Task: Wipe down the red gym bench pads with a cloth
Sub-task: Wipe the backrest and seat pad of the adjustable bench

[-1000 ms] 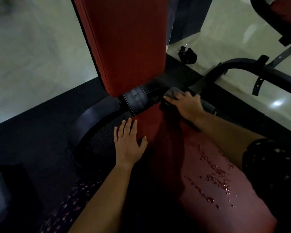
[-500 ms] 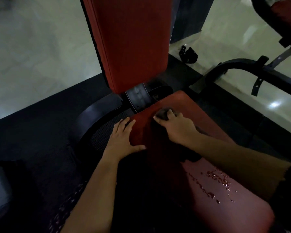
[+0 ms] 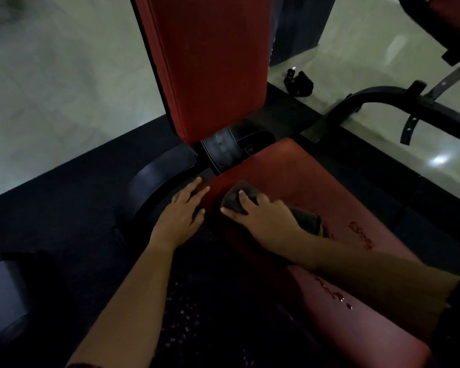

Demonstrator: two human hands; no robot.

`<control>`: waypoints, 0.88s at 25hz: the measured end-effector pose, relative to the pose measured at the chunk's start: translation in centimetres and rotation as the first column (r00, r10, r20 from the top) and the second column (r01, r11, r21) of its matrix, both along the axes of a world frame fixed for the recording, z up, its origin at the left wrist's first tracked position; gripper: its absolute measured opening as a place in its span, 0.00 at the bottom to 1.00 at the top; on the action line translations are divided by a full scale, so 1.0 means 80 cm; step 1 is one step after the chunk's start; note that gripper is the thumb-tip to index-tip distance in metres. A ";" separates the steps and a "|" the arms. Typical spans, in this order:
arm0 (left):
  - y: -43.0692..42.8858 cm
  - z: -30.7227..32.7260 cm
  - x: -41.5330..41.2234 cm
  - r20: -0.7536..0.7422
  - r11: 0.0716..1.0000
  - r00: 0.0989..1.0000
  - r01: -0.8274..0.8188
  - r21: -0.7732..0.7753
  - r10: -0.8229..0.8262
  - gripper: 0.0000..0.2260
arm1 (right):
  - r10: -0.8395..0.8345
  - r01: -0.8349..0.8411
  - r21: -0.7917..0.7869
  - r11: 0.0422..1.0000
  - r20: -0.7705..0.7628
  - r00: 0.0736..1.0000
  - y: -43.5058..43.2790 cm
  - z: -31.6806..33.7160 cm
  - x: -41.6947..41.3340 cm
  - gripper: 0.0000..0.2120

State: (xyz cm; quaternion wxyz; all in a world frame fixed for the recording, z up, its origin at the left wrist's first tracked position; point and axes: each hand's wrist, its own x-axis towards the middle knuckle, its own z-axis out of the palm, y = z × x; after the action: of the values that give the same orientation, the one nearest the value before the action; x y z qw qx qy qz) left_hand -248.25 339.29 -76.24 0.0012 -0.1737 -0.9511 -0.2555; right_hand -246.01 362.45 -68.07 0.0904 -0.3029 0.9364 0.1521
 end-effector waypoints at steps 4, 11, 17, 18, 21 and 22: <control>0.004 0.002 -0.015 -0.042 0.990 0.991 -0.126 0.062 0.129 0.15 | -0.113 0.116 0.027 0.993 -0.080 0.990 0.023 0.011 -0.035 0.29; 0.040 0.029 -0.035 -0.115 0.997 0.992 -0.051 -0.059 0.044 0.25 | 0.175 -0.174 0.125 0.977 0.005 0.985 -0.022 0.005 0.054 0.26; 0.073 0.028 -0.040 -0.054 0.990 0.994 0.092 -0.104 -0.098 0.24 | -0.210 0.225 0.120 0.967 -0.124 0.970 0.089 0.018 -0.039 0.26; 0.078 0.026 -0.038 -0.034 0.982 0.991 0.125 -0.140 -0.131 0.23 | -0.259 0.274 0.105 0.956 -0.141 0.956 0.092 0.017 -0.047 0.26; 0.088 0.022 -0.035 0.012 0.973 0.992 0.126 -0.196 -0.126 0.25 | -0.132 0.133 0.123 0.983 -0.013 0.991 0.071 0.010 -0.023 0.28; 0.090 0.023 -0.037 0.001 0.975 0.994 0.111 -0.191 -0.113 0.25 | -0.047 0.040 0.123 0.992 0.056 0.997 0.068 0.011 -0.010 0.29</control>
State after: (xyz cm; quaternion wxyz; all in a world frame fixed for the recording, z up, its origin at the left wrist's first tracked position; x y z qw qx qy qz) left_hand -251.20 346.46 -74.42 -0.0254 -0.2277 -0.9598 -0.1623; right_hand -246.77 367.87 -67.23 0.1396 -0.2807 0.9287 0.1978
